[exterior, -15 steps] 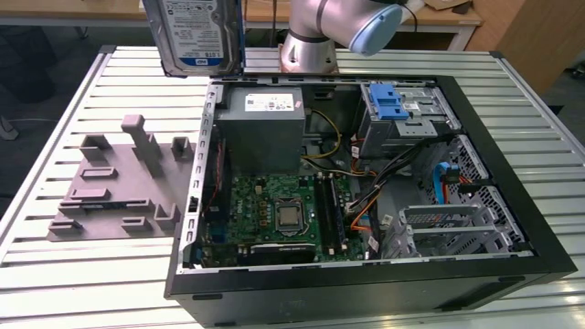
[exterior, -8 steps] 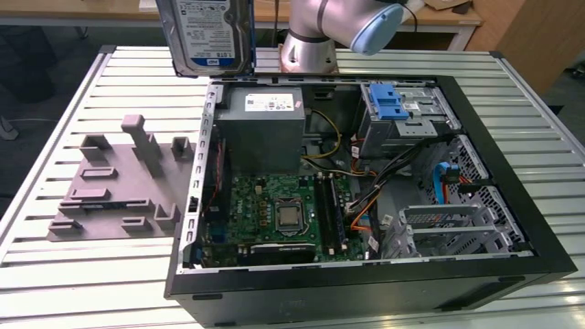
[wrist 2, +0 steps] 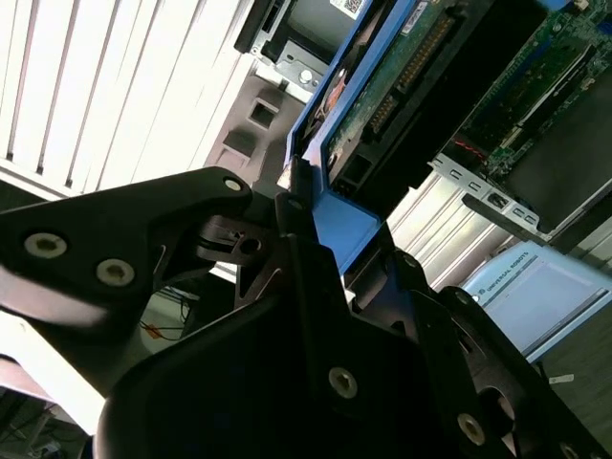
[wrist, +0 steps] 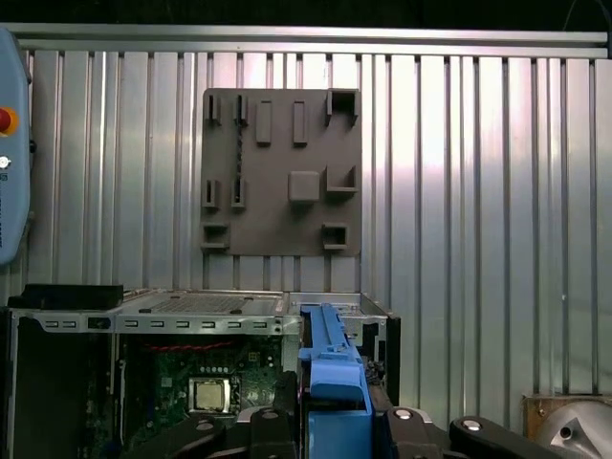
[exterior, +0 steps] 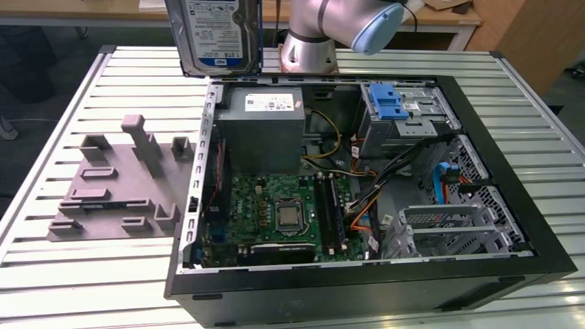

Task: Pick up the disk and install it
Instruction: 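Pick up the disk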

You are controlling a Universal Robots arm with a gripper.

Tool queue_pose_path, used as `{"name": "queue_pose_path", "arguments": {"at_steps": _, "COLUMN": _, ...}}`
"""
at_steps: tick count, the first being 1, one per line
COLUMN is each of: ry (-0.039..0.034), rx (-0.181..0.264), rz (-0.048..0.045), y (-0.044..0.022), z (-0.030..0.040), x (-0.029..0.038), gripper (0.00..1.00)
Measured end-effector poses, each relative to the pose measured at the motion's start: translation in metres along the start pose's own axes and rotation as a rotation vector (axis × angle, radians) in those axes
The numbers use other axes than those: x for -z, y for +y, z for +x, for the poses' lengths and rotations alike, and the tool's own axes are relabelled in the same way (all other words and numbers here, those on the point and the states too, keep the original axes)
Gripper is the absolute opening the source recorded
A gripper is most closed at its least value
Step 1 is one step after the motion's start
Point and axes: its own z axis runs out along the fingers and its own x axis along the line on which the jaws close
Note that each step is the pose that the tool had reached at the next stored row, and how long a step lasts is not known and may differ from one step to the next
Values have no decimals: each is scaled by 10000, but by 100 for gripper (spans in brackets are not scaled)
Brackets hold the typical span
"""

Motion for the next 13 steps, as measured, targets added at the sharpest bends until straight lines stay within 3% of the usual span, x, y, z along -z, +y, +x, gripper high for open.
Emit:
{"name": "queue_pose_path", "arguments": {"at_steps": 8, "ry": 0, "rx": 4, "rz": -1, "y": -4, "z": 8, "x": 0, "gripper": 36}}
{"name": "queue_pose_path", "arguments": {"at_steps": 13, "ry": -1, "rx": 1, "rz": 1, "y": -3, "z": 97, "x": 1, "gripper": 36}}
